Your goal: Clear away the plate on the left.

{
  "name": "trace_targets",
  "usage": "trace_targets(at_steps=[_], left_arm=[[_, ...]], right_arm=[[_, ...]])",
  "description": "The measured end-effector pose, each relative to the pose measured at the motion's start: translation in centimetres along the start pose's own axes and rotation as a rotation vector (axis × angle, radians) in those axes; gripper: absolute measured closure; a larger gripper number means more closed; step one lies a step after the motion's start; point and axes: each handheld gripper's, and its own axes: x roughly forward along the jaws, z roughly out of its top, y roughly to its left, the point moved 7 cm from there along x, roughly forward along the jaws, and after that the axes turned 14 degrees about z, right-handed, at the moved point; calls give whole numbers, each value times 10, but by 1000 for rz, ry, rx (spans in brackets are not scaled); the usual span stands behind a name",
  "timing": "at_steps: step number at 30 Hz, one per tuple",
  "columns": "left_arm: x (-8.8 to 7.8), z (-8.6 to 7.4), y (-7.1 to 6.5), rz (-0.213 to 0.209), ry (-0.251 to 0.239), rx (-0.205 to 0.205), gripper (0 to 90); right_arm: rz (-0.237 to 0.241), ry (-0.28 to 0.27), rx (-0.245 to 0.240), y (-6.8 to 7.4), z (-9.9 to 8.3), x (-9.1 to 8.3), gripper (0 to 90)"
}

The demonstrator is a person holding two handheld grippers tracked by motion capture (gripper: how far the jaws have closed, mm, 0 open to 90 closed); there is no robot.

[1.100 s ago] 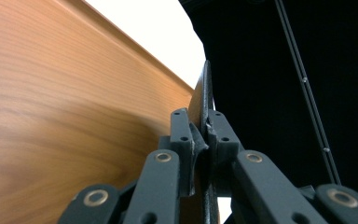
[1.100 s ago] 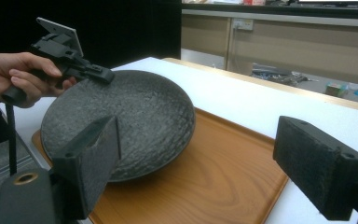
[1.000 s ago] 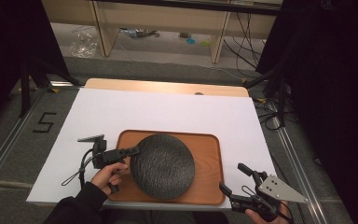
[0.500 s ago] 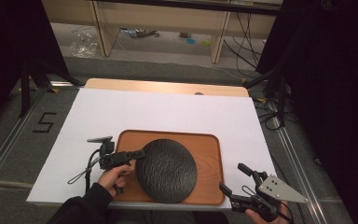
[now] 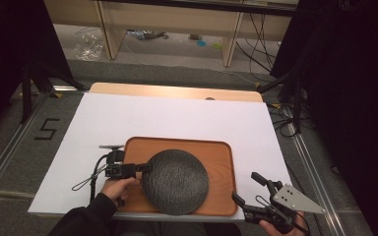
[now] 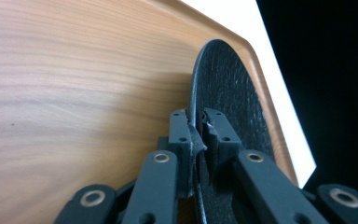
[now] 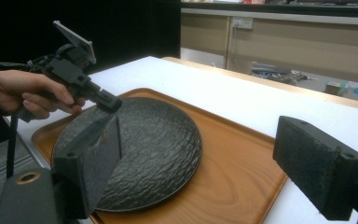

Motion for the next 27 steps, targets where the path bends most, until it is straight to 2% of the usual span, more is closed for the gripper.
trace_targets(at_steps=[3, 7, 9, 12, 13, 14, 16, 19, 21, 27], left_arm=[[1, -2, 1, 15, 16, 21, 797], [5, -8, 2, 49, 65, 69, 775], [6, -9, 1, 50, 68, 76, 767], [8, -12, 1, 78, 76, 93, 755], [10, -14, 1, 80, 98, 112, 751], [10, -14, 1, 80, 98, 112, 747], [12, -16, 0, 107, 97, 124, 744], [12, -16, -1, 117, 97, 130, 738], [12, -16, -1, 129, 94, 156, 734], [11, -16, -1, 136, 90, 155, 737]], right_arm=[[1, -2, -1, 0, 0, 0, 164], [1, 0, -1, 0, 0, 0, 164], [2, 0, 0, 0, 0, 0, 165], [-4, 7, -2, 0, 0, 0, 165], [3, 0, 2, 1, 0, 0, 165], [3, 0, 2, 1, 0, 0, 165], [2, 0, 0, 0, 0, 0, 165], [2, 1, 1, 0, 0, 0, 165], [2, 1, 0, 0, 0, 0, 165], [3, 2, 0, 1, 0, 0, 166]])
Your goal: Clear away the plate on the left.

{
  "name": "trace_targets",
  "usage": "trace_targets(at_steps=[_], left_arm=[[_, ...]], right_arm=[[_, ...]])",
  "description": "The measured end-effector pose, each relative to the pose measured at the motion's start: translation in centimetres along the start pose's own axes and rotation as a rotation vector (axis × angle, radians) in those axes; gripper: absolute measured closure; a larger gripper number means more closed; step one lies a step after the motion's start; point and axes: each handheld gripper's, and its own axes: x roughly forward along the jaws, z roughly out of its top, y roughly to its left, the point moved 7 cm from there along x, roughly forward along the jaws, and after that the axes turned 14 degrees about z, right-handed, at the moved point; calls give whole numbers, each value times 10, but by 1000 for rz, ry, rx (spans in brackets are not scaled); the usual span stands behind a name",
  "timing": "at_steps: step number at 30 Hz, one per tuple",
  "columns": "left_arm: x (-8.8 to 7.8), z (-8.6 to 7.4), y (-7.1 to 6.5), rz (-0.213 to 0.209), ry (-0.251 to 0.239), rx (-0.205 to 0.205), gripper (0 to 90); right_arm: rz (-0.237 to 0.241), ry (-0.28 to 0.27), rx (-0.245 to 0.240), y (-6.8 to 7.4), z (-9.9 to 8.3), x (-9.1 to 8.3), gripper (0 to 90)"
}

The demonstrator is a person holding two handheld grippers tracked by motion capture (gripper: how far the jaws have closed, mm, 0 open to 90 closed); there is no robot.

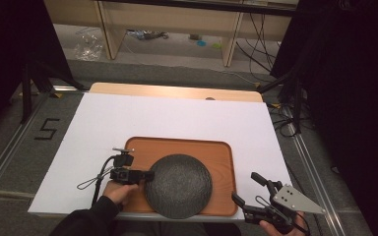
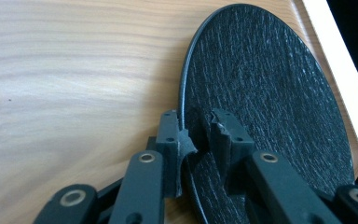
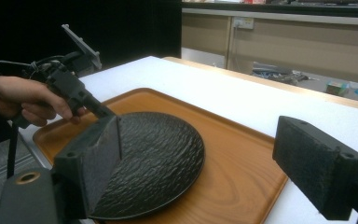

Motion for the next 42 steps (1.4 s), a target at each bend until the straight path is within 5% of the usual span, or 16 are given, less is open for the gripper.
trace_targets(at_steps=[9, 25, 29, 42], left_arm=[[-11, 10, 5, 4, -65, -21, 807], [-36, 18, 0, 43, -143, 90, 508], [-44, 22, 1, 41, -171, 90, 415], [-87, 26, -3, 39, -375, 189, 262]], right_arm=[[-3, -4, -15, -1, 0, 0, 166], [0, 0, -1, 0, 0, 0, 166], [1, -1, 0, 0, 0, 0, 166], [-7, 6, -1, -1, -1, -1, 165]])
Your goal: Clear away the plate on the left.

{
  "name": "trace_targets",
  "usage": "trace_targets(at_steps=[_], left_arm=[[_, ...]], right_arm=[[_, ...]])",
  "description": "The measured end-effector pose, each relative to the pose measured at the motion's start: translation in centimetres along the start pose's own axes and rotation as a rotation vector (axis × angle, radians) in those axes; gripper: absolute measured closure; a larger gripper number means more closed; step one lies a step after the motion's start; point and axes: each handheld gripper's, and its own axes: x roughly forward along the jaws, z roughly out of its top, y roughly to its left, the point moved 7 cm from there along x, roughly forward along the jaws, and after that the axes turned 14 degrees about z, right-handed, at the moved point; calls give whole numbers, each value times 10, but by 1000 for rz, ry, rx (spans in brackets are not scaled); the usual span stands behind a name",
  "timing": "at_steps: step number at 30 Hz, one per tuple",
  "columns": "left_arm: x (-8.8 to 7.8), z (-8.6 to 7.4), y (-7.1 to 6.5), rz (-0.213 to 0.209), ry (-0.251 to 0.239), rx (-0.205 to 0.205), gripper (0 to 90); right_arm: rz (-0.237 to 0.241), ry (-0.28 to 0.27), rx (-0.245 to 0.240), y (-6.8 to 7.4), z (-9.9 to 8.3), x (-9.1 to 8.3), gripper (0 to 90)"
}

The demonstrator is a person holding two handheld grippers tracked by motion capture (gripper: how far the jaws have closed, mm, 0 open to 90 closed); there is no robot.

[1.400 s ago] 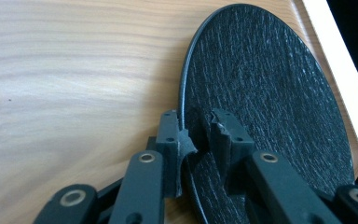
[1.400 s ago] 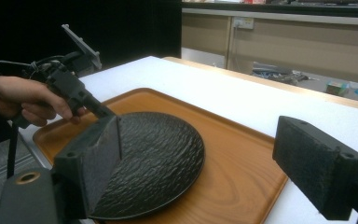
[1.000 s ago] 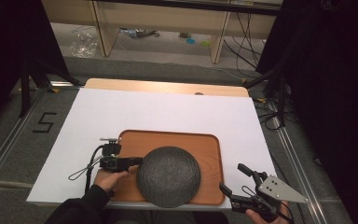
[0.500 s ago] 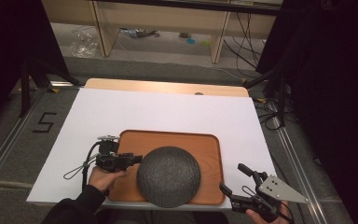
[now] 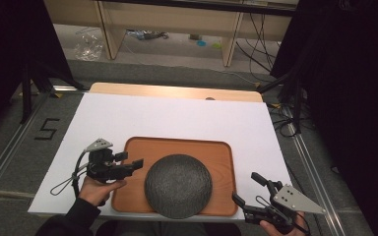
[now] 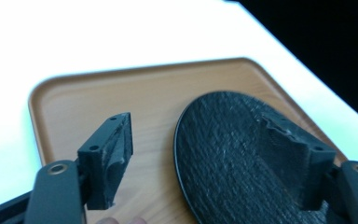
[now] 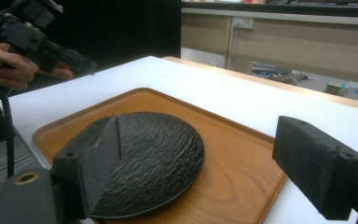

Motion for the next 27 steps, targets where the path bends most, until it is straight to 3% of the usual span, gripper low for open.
trace_targets(at_steps=[6, 7, 15, 24, 27], left_arm=[[-18, 1, -2, -21, -68, 15, 244], [-23, 1, -3, -20, -84, 35, 240], [-41, -4, -9, -62, -130, 83, 211], [-57, -7, -11, -71, -188, 130, 203], [-60, -10, -10, -69, -184, 139, 197]], right_arm=[[0, 0, 0, 0, 0, 0, 164], [7, -3, 4, 1, 0, 1, 164], [-2, -5, -19, -1, 1, 1, 163], [1, -11, -20, 0, 1, 1, 161], [-1, -7, -17, 0, 1, 1, 161]])
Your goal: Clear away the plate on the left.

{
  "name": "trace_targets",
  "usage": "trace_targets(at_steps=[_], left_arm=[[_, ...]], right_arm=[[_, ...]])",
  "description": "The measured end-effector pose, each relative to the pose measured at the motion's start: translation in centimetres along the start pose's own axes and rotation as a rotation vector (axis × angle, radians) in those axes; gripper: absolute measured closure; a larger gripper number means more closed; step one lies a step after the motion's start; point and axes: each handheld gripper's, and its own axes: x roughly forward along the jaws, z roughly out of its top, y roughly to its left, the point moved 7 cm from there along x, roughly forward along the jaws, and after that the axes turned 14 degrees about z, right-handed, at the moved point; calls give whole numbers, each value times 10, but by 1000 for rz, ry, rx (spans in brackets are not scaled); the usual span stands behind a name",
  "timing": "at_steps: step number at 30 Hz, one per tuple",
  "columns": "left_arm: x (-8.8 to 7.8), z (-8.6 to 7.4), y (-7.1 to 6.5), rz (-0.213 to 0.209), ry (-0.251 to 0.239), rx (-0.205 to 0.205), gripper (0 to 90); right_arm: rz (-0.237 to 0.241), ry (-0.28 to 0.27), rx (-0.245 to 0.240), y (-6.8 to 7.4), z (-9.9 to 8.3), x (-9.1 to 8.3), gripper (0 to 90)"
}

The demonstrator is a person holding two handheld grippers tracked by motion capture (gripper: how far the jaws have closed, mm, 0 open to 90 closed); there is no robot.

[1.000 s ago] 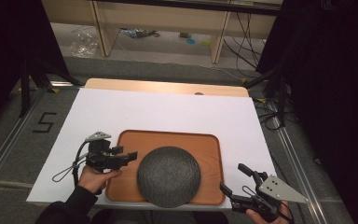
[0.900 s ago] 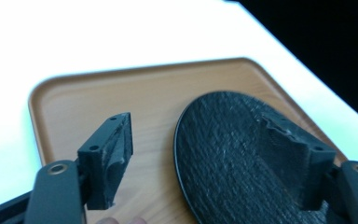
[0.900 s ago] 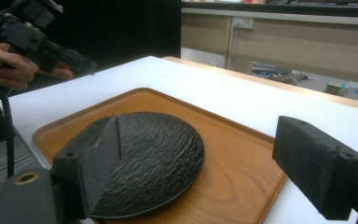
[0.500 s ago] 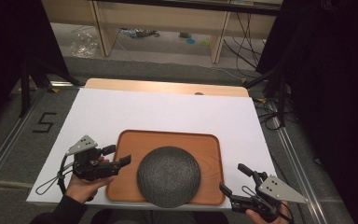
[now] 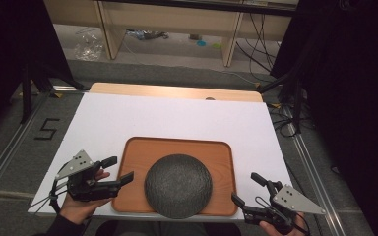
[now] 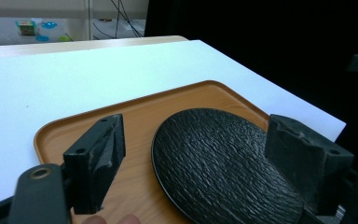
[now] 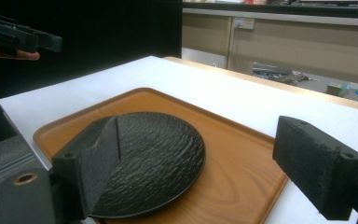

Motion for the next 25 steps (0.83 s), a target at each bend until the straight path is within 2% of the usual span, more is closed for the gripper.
trace_targets(at_steps=[1, 2, 3, 4, 13, 20, 23, 25], left_arm=[[-1, -1, 0, 1, 2, 6, 197], [-3, -3, 1, 6, 7, 15, 197], [-4, -3, 2, 14, 5, 24, 197], [-8, -5, 4, 36, 2, 45, 196], [-19, -12, 6, 48, 1, 29, 198], [-15, -16, 6, 49, 22, 37, 198], [-14, -16, 5, 48, 26, 37, 198], [-13, -16, 5, 47, 30, 40, 198]], right_arm=[[11, -4, 4, 1, 0, 1, 161], [15, 16, 2, 1, -1, 0, 161], [20, 7, -17, 0, 0, 0, 161], [19, 8, -15, 0, 0, 0, 161], [18, 6, -20, 0, 0, 1, 161], [15, 7, -20, 0, 0, 1, 160], [9, 20, 11, 2, -2, 0, 160], [9, 21, 11, 2, -2, 0, 160]])
